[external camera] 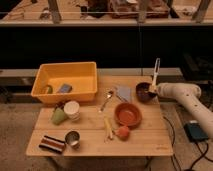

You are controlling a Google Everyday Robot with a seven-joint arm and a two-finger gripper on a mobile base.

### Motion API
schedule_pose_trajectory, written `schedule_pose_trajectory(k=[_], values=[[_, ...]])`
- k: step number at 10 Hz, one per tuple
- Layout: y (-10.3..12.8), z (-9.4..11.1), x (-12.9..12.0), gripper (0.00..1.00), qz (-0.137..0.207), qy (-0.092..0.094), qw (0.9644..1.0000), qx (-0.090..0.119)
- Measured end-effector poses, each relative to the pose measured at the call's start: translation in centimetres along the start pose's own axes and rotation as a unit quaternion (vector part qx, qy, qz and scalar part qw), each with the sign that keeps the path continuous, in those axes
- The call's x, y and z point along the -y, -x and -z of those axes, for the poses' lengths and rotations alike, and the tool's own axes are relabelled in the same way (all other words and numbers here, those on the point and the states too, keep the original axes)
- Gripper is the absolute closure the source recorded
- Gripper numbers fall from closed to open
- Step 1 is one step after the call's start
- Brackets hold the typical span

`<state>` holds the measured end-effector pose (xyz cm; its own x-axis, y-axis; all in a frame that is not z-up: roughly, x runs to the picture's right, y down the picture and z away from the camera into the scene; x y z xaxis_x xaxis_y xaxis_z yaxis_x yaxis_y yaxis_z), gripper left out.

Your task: Wipe purple bowl with brush

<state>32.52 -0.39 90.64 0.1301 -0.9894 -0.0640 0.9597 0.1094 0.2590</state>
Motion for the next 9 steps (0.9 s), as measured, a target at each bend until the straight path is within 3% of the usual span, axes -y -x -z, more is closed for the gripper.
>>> schedule_pose_trajectory(k=[2,5,9], values=[[-0.5,-1.8,-0.1,0.83,-0.006,-0.001,1.0,-0.007],[-0.7,-5.7,2.7,0.83,0.002,-0.018,0.9998,-0.006],[-0.3,-6.6,5.8,0.83,0.022,-0.042,0.9989,-0.005]])
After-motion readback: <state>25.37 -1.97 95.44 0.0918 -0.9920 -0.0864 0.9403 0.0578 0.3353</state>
